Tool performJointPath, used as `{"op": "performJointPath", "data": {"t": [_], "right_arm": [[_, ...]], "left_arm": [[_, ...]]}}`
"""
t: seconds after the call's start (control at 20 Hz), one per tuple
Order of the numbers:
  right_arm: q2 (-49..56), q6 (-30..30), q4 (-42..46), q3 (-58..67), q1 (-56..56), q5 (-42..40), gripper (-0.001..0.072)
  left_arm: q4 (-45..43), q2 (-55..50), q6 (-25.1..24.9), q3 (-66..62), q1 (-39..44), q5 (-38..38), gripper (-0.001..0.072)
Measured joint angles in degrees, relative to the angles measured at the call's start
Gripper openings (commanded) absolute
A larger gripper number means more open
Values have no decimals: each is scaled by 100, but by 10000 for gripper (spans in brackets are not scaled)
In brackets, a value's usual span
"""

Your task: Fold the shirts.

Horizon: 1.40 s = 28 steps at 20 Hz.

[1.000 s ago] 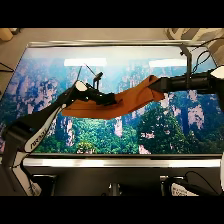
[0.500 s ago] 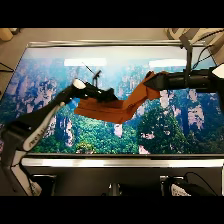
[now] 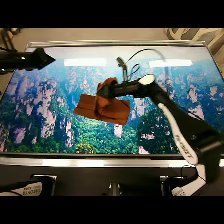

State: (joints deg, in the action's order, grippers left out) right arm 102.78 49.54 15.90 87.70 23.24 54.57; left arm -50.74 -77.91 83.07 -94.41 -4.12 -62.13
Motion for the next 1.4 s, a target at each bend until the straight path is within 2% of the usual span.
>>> {"op": "performJointPath", "data": {"t": [0.15, 0.25, 0.5, 0.6, 0.75, 0.8, 0.85, 0.9, 1.05, 1.1, 1.15, 1.2, 1.4], "right_arm": [[492, -50, -326, 269, 120, -133, 689], [483, 79, 87, 343, -81, 271, 689], [-42, 1220, 3163, 293, -1106, 1762, 689], [-136, 1558, 3777, 0, -1423, 1919, 688], [-192, 1818, 3585, -728, -1635, 1460, 666], [-175, 1827, 3335, -942, -1685, 1255, 639], [-138, 1812, 3029, -1091, -1694, 1134, 571], [-79, 1786, 2747, -1211, -1705, 1040, 551], [63, 1700, 2159, -1386, -1687, 817, 549], [109, 1663, 2017, -1421, -1628, 815, 471], [146, 1624, 1945, -1443, -1558, 737, 123], [186, 1598, 1947, -1467, -1506, 616, 20], [129, 1139, 1746, -1394, -1602, 610, 22]], "left_arm": [[-175, 323, -101, 0, -142, -267, 23], [-264, 428, -188, 11, -170, -433, 23], [-459, 511, -348, 170, -208, -597, 23], [-498, 518, -380, 251, -205, -614, 23], [-522, 529, -407, 321, -125, -636, 23], [-522, 529, -413, 334, -85, -645, 23], [-525, 529, -417, 339, -42, -643, 23], [-533, 520, -417, 345, 7, -638, 23], [-531, 494, -420, 358, 170, -647, 23], [-535, 492, -417, 358, 212, -645, 23], [-542, 485, -385, 358, 260, -643, 23], [-540, 483, -358, 358, 297, -645, 23], [-529, 483, -286, 358, 378, -647, 23]]}}
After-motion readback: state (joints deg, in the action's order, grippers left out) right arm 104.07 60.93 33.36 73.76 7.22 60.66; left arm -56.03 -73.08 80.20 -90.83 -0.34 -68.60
